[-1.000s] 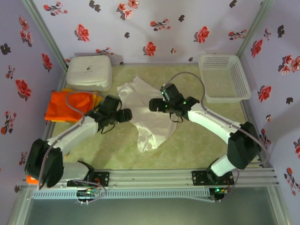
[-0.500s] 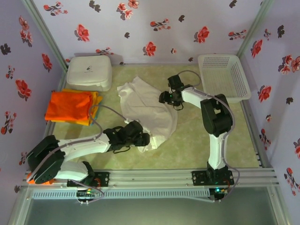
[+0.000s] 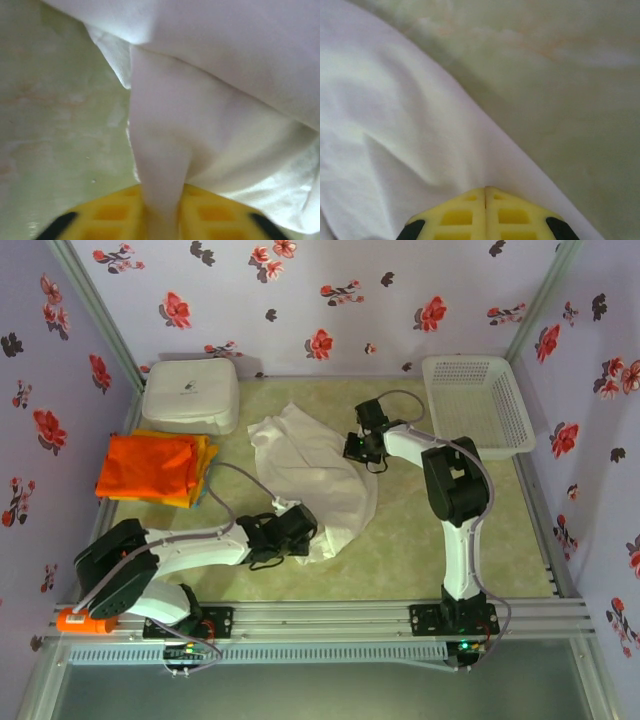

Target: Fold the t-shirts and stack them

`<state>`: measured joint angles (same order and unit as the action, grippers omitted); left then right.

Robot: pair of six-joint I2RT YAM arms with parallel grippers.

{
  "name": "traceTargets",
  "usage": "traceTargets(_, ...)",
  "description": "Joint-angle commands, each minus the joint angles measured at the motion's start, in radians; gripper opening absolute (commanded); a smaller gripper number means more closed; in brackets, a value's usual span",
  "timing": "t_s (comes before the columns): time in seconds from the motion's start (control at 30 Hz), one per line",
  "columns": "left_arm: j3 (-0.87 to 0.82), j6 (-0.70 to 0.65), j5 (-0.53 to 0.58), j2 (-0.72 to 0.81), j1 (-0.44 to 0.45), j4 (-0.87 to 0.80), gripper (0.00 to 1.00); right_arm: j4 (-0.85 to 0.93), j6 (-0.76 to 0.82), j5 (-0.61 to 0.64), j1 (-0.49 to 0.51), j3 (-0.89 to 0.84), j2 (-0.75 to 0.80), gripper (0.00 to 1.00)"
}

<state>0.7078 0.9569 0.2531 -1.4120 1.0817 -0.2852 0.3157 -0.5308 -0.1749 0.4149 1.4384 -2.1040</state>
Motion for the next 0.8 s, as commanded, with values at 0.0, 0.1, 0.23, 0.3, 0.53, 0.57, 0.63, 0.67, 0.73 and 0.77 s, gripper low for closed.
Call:
traceTargets(0.0, 0.022, -0.031, 0.054, 0.082, -0.066, -0.104, 0.10, 0.024, -0.028, 0.077, -0.028, -0.097, 0.105, 0.00)
traceTargets(0.1, 0.019, -0.095, 0.009, 0.141, -0.172, -0.161, 0.07, -0.007, -0.067, 0.108, -0.046, -0.208, 0.209, 0.00)
traceTargets(0.23, 0.051, -0.186, -0.020, 0.210, -0.325, -0.233, 0.07, -0.035, -0.152, 0.167, -0.049, -0.387, 0.389, 0.00)
traceTargets(0.3, 0.088, -0.240, -0.039, 0.214, -0.415, -0.267, 0.07, -0.078, -0.222, 0.148, -0.047, -0.497, 0.490, 0.00)
traceTargets(0.53, 0.194, -0.356, -0.081, 0.168, -0.565, -0.315, 0.09, -0.108, -0.232, 0.178, 0.065, -0.681, 0.706, 0.12)
traceTargets(0.57, 0.193, -0.359, -0.089, 0.165, -0.574, -0.313, 0.09, -0.101, -0.211, 0.184, 0.074, -0.670, 0.706, 0.29)
traceTargets(0.63, 0.181, -0.358, -0.106, 0.163, -0.580, -0.306, 0.09, -0.104, -0.170, 0.174, 0.076, -0.637, 0.684, 0.52)
traceTargets(0.67, 0.173, -0.352, -0.114, 0.166, -0.580, -0.304, 0.09, -0.105, -0.151, 0.174, 0.077, -0.612, 0.665, 0.63)
traceTargets(0.73, 0.155, -0.342, -0.136, 0.171, -0.580, -0.303, 0.09, -0.130, -0.121, 0.159, 0.079, -0.564, 0.611, 0.76)
traceTargets(0.77, 0.143, -0.334, -0.149, 0.177, -0.580, -0.302, 0.09, -0.143, -0.106, 0.147, 0.080, -0.530, 0.571, 0.79)
